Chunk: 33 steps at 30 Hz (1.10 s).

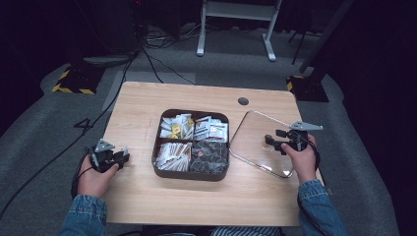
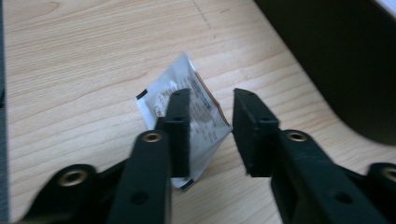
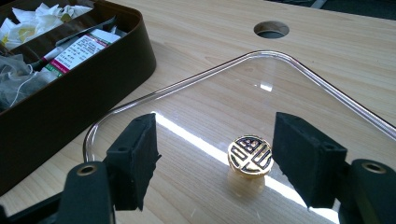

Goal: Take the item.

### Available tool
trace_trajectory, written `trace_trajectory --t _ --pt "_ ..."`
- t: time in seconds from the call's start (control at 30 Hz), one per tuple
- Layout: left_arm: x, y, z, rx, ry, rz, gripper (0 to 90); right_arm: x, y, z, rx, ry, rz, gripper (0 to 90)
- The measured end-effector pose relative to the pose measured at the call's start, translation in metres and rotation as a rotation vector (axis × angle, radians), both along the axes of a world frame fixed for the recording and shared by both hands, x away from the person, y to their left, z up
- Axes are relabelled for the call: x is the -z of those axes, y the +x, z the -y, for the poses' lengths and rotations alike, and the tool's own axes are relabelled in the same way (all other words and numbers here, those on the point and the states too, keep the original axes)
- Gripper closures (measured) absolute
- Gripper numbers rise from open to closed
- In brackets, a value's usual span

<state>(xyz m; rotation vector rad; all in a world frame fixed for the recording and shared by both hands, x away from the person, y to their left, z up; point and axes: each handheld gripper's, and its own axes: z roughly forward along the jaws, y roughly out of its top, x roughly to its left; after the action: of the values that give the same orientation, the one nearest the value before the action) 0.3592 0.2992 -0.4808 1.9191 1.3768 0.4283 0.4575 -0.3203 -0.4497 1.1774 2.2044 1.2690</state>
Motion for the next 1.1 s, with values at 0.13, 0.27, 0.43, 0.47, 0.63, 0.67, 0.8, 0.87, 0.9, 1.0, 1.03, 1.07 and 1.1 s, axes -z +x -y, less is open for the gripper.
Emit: trace_trajectory --t 0.13,0.27,0.43,0.47,0.63,0.67,0.8,0.87,0.9,1.0,1.03,1.07,1.1 --pt "-0.001 0.0 -0.001 0.0 -0.08 0.021 59.6 0.0 0.0 0.001 0.004 0.003 -0.002 32.2" --pt "-0.003 -0.002 0.002 -0.007 -0.09 0.041 57.6 0.0 0.0 0.001 0.002 0.001 -0.001 32.2" --pt "-0.007 -0.012 0.012 0.003 -0.1 0.062 53.0 -0.001 0.0 0.004 0.01 0.009 0.0 32.1" --pt "-0.008 -0.015 0.015 0.013 -0.1 0.059 52.7 -0.001 0.0 0.005 0.012 0.013 0.002 32.1" --pt "-0.006 -0.031 0.03 0.048 -0.069 0.059 49.9 -0.001 0.0 0.006 0.013 0.018 0.001 32.1" --pt "-0.005 -0.033 0.033 0.061 -0.068 0.053 49.9 -0.001 0.0 0.006 0.013 0.018 0.001 32.1" --pt "0.001 -0.041 0.04 0.097 -0.032 0.036 49.2 -0.003 0.002 0.007 0.014 0.034 0.0 31.7" --pt "0.005 -0.043 0.043 0.113 -0.008 0.027 48.0 -0.004 0.001 0.006 0.014 0.033 0.005 31.7" --pt "0.006 -0.044 0.045 0.122 0.002 0.023 47.4 -0.004 0.001 0.006 0.014 0.032 0.004 31.7" --pt "0.01 -0.044 0.05 0.153 0.032 0.018 44.8 -0.001 0.003 0.007 0.021 0.018 0.005 30.5" --pt "0.012 -0.043 0.052 0.156 0.037 0.018 44.8 -0.001 0.003 0.007 0.021 0.018 0.005 30.5" --pt "0.013 -0.043 0.054 0.165 0.05 0.014 44.2 0.0 0.003 0.007 0.026 0.017 0.01 29.7" --pt "0.014 -0.043 0.056 0.171 0.056 0.007 43.8 0.001 0.003 0.006 0.034 0.017 0.013 29.4"
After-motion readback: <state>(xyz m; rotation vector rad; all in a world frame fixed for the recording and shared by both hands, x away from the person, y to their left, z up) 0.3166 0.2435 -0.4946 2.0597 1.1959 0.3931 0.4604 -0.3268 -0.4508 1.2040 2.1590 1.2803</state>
